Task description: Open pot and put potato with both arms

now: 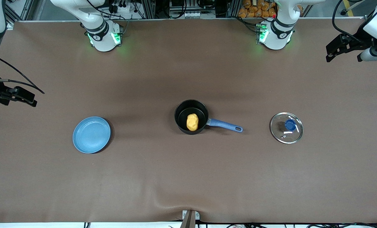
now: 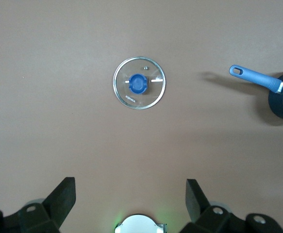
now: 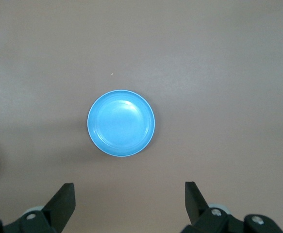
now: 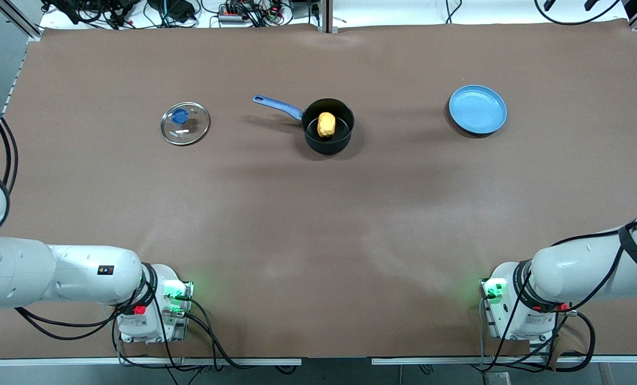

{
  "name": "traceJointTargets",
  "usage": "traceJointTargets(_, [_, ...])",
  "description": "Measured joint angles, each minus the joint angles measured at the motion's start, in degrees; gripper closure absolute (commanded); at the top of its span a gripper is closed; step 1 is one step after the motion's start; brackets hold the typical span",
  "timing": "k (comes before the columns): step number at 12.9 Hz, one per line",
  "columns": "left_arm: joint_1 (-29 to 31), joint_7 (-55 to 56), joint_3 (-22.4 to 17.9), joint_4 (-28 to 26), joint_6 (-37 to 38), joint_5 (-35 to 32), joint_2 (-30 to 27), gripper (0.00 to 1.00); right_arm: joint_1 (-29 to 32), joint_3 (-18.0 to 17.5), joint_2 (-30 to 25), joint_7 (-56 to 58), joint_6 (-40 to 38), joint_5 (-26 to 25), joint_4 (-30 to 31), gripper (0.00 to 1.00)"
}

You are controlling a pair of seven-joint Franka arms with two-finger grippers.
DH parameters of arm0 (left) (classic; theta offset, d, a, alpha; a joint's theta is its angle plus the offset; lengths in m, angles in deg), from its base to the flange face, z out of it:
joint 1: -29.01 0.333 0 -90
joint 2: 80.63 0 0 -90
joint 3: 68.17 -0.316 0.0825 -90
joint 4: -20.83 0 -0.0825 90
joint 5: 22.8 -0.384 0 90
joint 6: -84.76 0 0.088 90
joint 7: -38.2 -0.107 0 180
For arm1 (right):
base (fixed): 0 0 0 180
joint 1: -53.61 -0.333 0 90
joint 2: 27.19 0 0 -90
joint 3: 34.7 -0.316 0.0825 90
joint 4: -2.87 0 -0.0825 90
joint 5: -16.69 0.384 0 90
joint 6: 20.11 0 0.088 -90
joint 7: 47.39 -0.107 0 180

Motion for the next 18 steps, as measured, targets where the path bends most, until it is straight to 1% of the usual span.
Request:
traceJointTargets(2, [-0.03, 0.00, 0.00, -1.20, 0.00, 0.36, -0.76, 0.00, 0.16, 0.00, -1.89, 0.00, 1.95, -0.08, 1.81, 0.00])
traceJointTargets(4, [-0.03, 0.00, -0.01, -1.51, -0.03, 0.54, -0.94, 0.00, 0.23, -0.03, -4.12, 0.00, 5.05, -0.11, 5.78, 0.00])
traceJointTargets(6, [-0.02, 0.00, -0.09, -1.90, -0.03, 1.12, -0.97, 0.00, 0.23, -0.22, -5.18, 0.00, 6.00, -0.13, 7.76, 0.00])
traceJointTargets(10, [0.08, 0.00, -0.32, -2.55, -1.18, 1.36, -0.99, 0.00, 0.23, -0.47, -5.49, 0.00, 6.16, -0.14, 8.05, 0.00])
traceJointTargets(18, [0.17, 0.11, -0.50, -1.16, -1.96, 1.37, -0.48, 0.00, 0.24, -0.48, -5.66, 0.00, 6.43, -0.15, 8.05, 0.00])
